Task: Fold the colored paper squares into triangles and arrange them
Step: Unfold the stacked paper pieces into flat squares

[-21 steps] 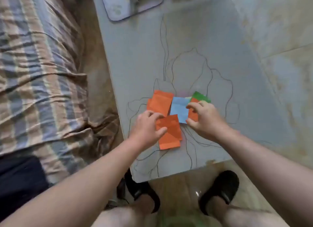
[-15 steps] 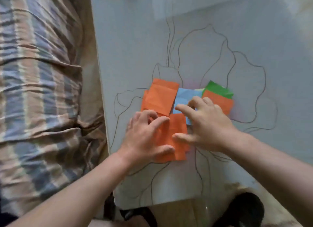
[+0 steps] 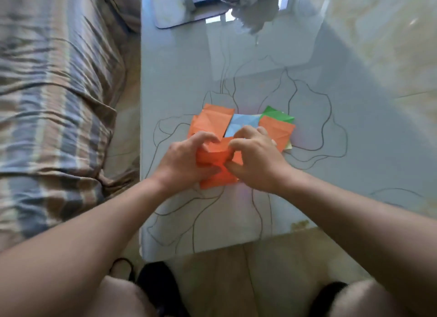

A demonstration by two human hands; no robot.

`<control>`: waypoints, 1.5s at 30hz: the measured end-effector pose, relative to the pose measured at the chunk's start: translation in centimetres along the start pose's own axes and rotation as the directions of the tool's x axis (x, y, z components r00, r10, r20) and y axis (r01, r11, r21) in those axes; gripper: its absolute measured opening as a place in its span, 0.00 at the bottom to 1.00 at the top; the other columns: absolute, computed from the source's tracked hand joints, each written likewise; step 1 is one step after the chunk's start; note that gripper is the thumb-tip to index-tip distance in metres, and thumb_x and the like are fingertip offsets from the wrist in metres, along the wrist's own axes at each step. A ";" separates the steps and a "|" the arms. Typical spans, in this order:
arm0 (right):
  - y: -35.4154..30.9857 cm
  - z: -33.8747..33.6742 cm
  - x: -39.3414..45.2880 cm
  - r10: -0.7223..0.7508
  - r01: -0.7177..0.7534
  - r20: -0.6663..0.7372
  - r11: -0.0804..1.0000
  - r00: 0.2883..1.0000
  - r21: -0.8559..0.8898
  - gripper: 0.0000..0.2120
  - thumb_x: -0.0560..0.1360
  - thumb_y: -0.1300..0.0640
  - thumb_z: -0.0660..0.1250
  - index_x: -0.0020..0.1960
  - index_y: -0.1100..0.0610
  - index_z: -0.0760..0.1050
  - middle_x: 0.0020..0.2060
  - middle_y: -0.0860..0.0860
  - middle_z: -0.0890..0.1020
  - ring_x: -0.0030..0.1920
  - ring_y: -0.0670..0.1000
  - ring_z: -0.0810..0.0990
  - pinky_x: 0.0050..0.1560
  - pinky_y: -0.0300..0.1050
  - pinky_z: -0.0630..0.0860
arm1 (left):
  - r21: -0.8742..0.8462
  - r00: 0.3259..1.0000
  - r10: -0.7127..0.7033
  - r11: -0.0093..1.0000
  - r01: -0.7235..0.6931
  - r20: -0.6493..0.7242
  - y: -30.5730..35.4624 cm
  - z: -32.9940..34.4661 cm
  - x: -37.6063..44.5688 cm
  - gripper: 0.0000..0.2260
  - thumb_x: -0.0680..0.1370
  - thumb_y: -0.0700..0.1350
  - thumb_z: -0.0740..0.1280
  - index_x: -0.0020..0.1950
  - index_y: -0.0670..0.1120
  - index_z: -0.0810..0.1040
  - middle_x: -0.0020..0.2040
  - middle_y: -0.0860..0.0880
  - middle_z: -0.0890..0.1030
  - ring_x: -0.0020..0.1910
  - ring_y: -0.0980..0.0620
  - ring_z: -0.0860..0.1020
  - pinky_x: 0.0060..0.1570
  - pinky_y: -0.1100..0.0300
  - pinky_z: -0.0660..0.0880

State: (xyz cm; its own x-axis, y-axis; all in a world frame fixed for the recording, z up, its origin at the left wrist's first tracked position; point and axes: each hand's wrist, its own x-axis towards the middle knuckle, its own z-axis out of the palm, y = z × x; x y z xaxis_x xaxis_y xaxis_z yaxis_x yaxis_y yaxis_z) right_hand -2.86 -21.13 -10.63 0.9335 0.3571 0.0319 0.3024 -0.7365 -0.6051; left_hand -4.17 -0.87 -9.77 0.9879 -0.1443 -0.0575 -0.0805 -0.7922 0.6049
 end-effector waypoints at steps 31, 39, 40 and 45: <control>-4.9 -5.5 -3.6 0.099 -0.199 0.221 0.847 0.970 0.493 0.09 0.76 0.50 0.72 0.48 0.55 0.85 0.41 0.52 0.87 0.40 0.48 0.83 0.43 0.53 0.82 | -0.685 0.812 -0.175 0.456 0.569 0.557 3.6 -5.5 -2.6 0.29 0.82 0.67 0.57 0.72 0.49 0.77 0.66 0.45 0.82 0.66 0.44 0.80 0.71 0.41 0.72; -3.1 -5.5 -2.6 0.399 -0.661 0.537 0.316 0.743 0.680 0.06 0.80 0.54 0.71 0.45 0.54 0.81 0.39 0.54 0.82 0.36 0.54 0.79 0.39 0.44 0.72 | -0.740 0.810 -0.137 0.340 0.580 0.571 5.0 -4.1 -0.5 0.18 0.81 0.46 0.71 0.68 0.41 0.76 0.62 0.38 0.84 0.60 0.39 0.84 0.59 0.44 0.82; -3.2 -5.6 -2.7 0.388 -0.668 0.550 0.329 0.740 0.667 0.06 0.80 0.54 0.70 0.46 0.54 0.81 0.39 0.54 0.82 0.36 0.54 0.79 0.39 0.44 0.72 | -0.751 0.829 -0.188 0.353 0.558 0.527 5.1 -3.5 -0.5 0.15 0.80 0.39 0.71 0.67 0.41 0.77 0.60 0.39 0.85 0.57 0.40 0.85 0.57 0.45 0.82; -3.1 -6.6 -1.9 0.446 -0.605 0.454 0.293 0.771 0.740 0.04 0.82 0.52 0.68 0.54 0.50 0.81 0.35 0.51 0.81 0.32 0.53 0.78 0.37 0.45 0.73 | -0.756 0.825 -0.243 0.331 0.564 0.509 6.0 -2.9 -1.2 0.13 0.79 0.29 0.64 0.52 0.47 0.79 0.42 0.44 0.85 0.39 0.46 0.84 0.43 0.52 0.83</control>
State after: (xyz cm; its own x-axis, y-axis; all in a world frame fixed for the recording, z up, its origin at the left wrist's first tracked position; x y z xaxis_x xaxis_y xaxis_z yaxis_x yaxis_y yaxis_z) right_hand -4.33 -23.31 -3.57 0.7672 0.2076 -0.6069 -0.6193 -0.0065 -0.7851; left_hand -5.43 -3.73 -3.81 0.7673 -0.2283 -0.5993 0.6313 0.1044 0.7685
